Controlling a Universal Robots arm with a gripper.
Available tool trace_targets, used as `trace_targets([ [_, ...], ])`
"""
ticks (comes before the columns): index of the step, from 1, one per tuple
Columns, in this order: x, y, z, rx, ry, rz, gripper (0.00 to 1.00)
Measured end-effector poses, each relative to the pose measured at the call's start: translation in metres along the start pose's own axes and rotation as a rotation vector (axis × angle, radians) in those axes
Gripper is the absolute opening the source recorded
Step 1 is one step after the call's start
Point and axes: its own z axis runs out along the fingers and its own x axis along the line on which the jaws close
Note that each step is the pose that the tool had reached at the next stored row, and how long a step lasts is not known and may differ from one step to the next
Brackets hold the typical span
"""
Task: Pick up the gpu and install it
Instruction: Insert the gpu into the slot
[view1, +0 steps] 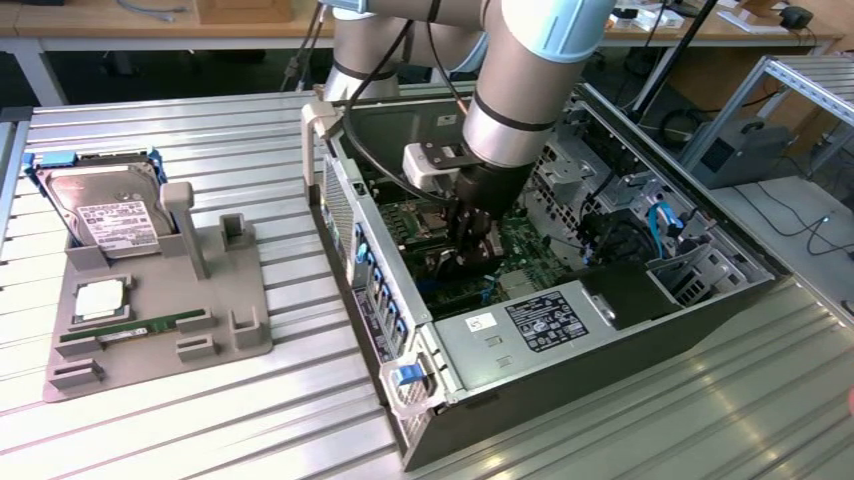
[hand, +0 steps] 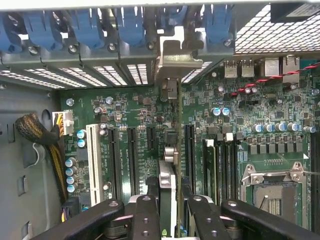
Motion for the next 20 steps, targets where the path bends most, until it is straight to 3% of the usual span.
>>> trace_targets([
  [8, 0.0, 0.0057, 0.0001, 0.0021, -0.0002, 0.0, 0.27],
  [10, 0.0, 0.0062, 0.0, 0.0275, -0.0006, -0.001, 0.27],
  [20, 0.0, 0.0104, 0.0002, 0.031, -0.0013, -0.001, 0.27],
])
